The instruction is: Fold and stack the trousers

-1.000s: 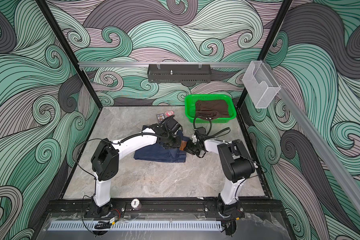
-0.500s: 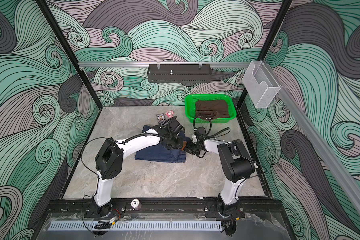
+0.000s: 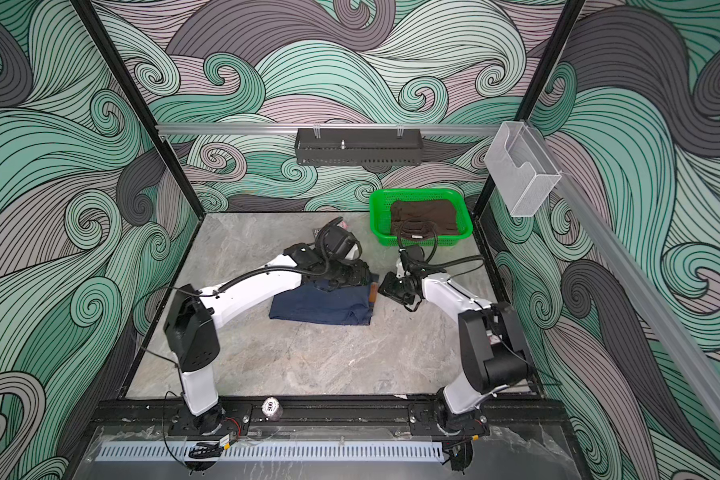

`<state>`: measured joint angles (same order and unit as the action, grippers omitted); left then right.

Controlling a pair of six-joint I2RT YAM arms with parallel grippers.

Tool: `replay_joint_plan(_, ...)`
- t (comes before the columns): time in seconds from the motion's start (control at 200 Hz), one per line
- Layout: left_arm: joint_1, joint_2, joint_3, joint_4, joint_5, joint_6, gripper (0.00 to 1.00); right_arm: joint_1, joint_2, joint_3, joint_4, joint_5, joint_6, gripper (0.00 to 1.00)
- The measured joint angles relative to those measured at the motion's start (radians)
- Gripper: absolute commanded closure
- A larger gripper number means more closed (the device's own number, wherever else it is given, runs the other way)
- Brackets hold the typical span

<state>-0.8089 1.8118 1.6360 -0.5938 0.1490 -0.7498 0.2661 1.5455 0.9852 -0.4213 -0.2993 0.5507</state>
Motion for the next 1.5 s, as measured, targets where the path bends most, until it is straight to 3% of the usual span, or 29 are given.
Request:
replay_joint_plan(0.195, 0.162, -0.206, -0.174, 0.049, -0.003, 0.07, 0.37, 0.065, -0.001, 0.13, -0.053, -0.001, -0.049, 0.6)
replay_joint_plan(0.335, 0.322, -0.15, -0.214, 0.037, 0.063, 0.119, 0.38, 0.121, 0.094, 0.222, -0.048, -0.055, -0.05, 0.63)
replay_joint_plan(0.45, 0.399, -0.059, -0.216, 0.005, 0.138, 0.149, 0.38, 0.124, 0.21, 0.307, -0.013, -0.118, -0.039, 0.7)
replay_joint_plan(0.715, 0.422, -0.017, -0.251, -0.024, 0.231, 0.182, 0.38, 0.089, 0.356, 0.306, 0.102, -0.202, 0.011, 0.79)
replay_joint_plan(1.071, 0.48, 0.018, -0.334, -0.053, 0.249, 0.218, 0.38, -0.052, 0.418, 0.212, 0.114, -0.187, -0.018, 0.77)
replay_joint_plan(1.271, 0.488, 0.017, -0.347, -0.062, 0.266, 0.235, 0.38, 0.006, 0.272, 0.183, 0.039, -0.155, -0.065, 0.73)
replay_joint_plan(1.501, 0.488, 0.002, -0.409, -0.065, 0.285, 0.243, 0.38, 0.117, 0.048, 0.114, 0.053, -0.181, -0.048, 0.78)
